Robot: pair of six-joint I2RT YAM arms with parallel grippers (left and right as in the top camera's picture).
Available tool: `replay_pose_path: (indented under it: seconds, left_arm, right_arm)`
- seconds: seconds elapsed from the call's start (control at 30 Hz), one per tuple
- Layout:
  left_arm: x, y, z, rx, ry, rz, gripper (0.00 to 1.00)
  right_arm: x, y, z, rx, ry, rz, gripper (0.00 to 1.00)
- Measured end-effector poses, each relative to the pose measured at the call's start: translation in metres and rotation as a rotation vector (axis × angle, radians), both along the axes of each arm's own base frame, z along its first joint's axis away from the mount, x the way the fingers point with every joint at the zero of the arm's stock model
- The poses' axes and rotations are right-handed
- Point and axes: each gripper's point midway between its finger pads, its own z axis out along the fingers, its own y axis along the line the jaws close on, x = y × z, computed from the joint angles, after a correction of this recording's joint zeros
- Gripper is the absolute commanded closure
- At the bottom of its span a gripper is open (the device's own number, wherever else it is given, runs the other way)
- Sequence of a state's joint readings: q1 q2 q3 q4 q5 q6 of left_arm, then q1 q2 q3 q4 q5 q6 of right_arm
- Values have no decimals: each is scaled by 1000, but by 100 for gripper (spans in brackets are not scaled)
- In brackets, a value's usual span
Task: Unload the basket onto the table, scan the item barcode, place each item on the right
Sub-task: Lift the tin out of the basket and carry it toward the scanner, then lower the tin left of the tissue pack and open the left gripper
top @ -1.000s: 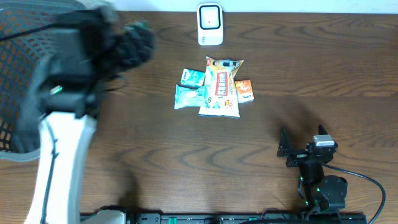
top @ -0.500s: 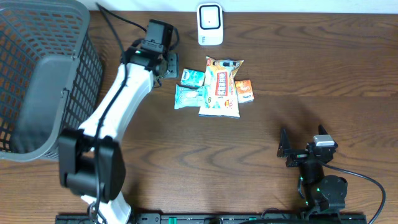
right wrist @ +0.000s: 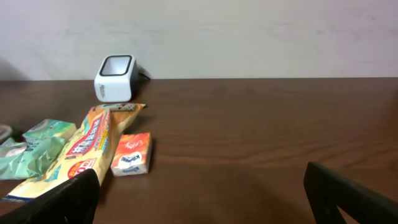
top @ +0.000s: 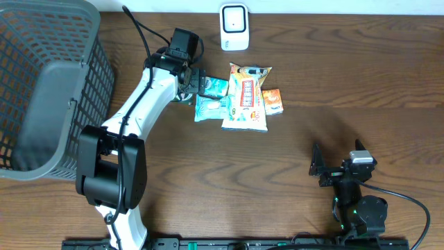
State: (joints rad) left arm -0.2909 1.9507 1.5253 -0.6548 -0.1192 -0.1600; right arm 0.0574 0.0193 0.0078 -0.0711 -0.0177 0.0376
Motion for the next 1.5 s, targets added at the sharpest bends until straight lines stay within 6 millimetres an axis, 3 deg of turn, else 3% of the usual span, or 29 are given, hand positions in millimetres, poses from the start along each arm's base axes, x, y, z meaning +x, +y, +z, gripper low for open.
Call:
replay_pose_path:
  seconds: [0.27,0.37,0.43,0.53,0.67,0.8,0.9,1.07,1.5]
  left_arm:
    - [0,0,1,0,-2,-1,3]
    - [0,0,13,-8,-29,-1,3]
    - [1,0,30,-19,-66,-1,2]
    - [-7,2,85,-52,-174,-1,2]
    - [-31,10,158,-93,-313,0,2]
    - [-58,18,194,-104,-366,3,2]
    - [-70,23,196,-96,-349,5,2]
    - [-81,26,184,-73,-279,5,2]
    - [-101,32,169,-43,-179,5,2]
  right_arm:
    - [0,0,0,0,0,0,1]
    - [0,0,0,0,0,0,1]
    - [0,0,0,0,0,0,1]
    - [0,0,0,0,0,0,1]
    - [0,0,0,0,0,0,1]
    - [0,0,0,0,0,0,1]
    - [0,0,0,0,0,0,1]
    - [0,0,0,0,0,0,1]
    - [0,0,0,0,0,0,1]
